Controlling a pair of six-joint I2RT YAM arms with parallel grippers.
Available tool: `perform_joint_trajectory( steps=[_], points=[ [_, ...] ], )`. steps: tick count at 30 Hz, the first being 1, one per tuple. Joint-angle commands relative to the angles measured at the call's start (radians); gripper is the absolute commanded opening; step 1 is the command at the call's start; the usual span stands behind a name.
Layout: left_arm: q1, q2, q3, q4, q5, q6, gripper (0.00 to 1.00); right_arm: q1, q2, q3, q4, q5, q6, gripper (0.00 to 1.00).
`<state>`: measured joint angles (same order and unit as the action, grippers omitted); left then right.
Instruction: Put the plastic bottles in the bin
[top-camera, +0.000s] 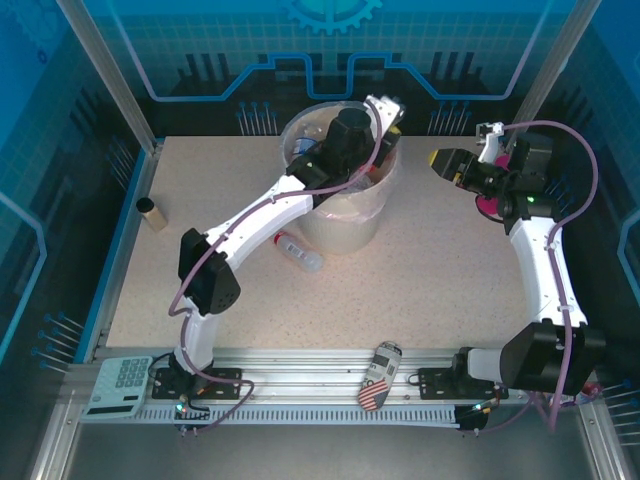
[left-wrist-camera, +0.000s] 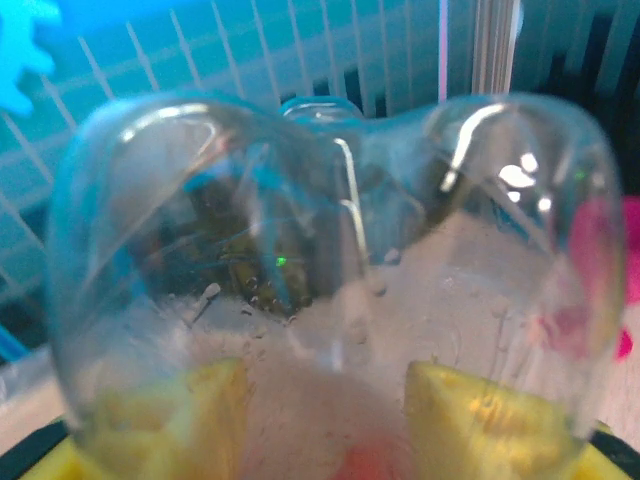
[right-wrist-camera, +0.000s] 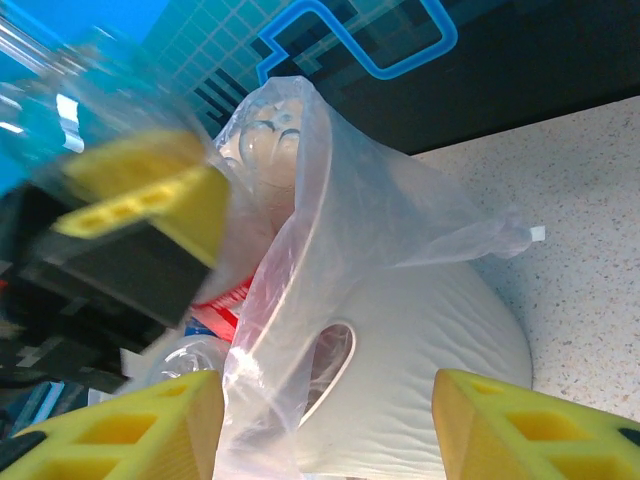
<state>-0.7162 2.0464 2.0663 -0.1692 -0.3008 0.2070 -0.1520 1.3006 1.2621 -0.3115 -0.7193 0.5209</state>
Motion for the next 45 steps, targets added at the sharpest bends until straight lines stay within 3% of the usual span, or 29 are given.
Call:
perform_joint_trajectory(
  steps=[1, 4, 9, 15, 19, 24, 28, 36, 41, 45],
  points=[
    [0.012, -0.008, -0.006, -0.120, 0.005, -0.049, 0.50, -0.003, -0.010, 0.003, 0.026, -0.025, 0.006, 0.58],
    [0.022, -0.019, -0.024, -0.135, 0.011, -0.070, 0.61, -0.001, -0.012, 0.005, 0.022, -0.019, 0.001, 0.58],
    [0.023, -0.092, -0.045, -0.105, 0.058, -0.089, 0.99, 0.009, -0.008, 0.010, 0.012, -0.012, -0.005, 0.58],
    [0.022, -0.118, 0.031, -0.098, 0.072, -0.099, 0.98, 0.029, -0.001, 0.011, 0.017, 0.001, -0.006, 0.58],
    [0.022, -0.056, 0.125, -0.145, 0.071, -0.093, 0.84, 0.044, 0.005, 0.013, 0.018, 0.008, -0.005, 0.58],
    [0.029, -0.040, 0.120, -0.135, 0.056, -0.183, 0.75, 0.051, 0.032, 0.099, 0.066, 0.001, 0.032, 0.57],
    [0.046, -0.135, 0.014, -0.061, 0.051, -0.258, 0.78, 0.058, 0.085, 0.246, 0.066, 0.020, 0.044, 0.56],
    [0.160, -0.400, -0.253, -0.088, -0.123, -0.368, 0.81, 0.108, 0.287, 0.484, 0.030, 0.085, 0.009, 0.56],
    [0.271, -0.522, -0.475, -0.096, -0.139, -0.454, 0.78, 0.166, 0.414, 0.619, -0.009, 0.108, -0.016, 0.53],
    [0.278, -0.532, -0.587, -0.089, -0.122, -0.488, 0.78, 0.223, 0.481, 0.687, -0.083, 0.120, -0.069, 0.52]
  ],
)
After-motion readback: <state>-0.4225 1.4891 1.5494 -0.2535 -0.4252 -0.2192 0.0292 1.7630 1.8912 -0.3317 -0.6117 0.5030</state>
